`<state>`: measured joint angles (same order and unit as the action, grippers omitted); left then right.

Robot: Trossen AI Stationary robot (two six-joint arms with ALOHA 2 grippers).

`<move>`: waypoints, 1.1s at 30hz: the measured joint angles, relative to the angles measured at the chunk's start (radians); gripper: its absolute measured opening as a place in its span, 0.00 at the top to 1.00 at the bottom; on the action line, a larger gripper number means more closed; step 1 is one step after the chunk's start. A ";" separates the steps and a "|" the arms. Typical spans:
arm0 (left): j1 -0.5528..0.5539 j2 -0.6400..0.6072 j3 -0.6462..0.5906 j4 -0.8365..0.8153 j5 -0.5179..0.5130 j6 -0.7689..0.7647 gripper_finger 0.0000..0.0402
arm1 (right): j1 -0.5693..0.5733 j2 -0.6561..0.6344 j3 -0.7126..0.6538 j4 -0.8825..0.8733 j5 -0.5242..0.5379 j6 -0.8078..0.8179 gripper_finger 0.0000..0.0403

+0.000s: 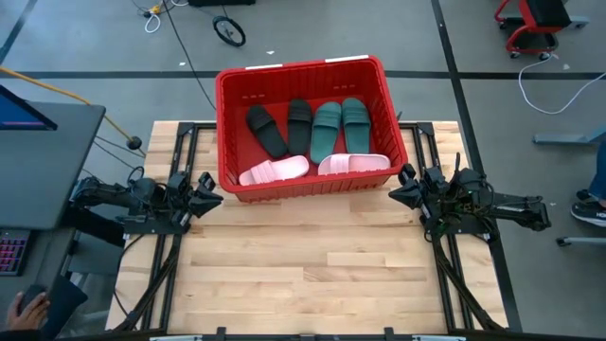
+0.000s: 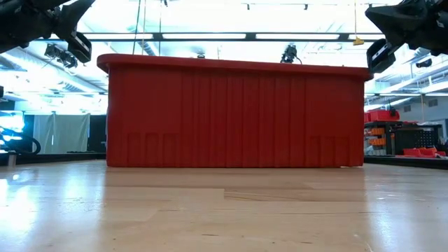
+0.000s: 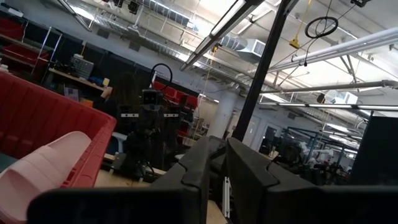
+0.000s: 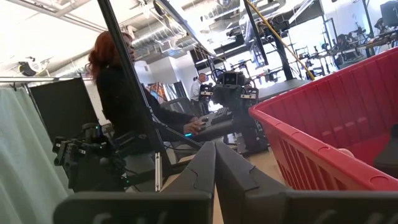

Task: Pick and place slides into bin
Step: Return to Home Position

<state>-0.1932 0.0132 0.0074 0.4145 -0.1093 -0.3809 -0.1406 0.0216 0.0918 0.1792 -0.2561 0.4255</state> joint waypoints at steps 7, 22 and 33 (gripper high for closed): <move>0.000 0.000 0.000 0.000 0.000 0.000 0.85 | 0.000 0.000 0.000 0.000 0.000 -0.001 0.97; 0.000 0.000 0.000 0.000 0.000 0.000 0.85 | 0.000 0.000 0.000 0.000 0.000 0.000 0.97; 0.000 0.000 0.000 0.000 0.000 0.000 0.86 | 0.000 0.000 0.000 0.000 0.000 0.000 0.97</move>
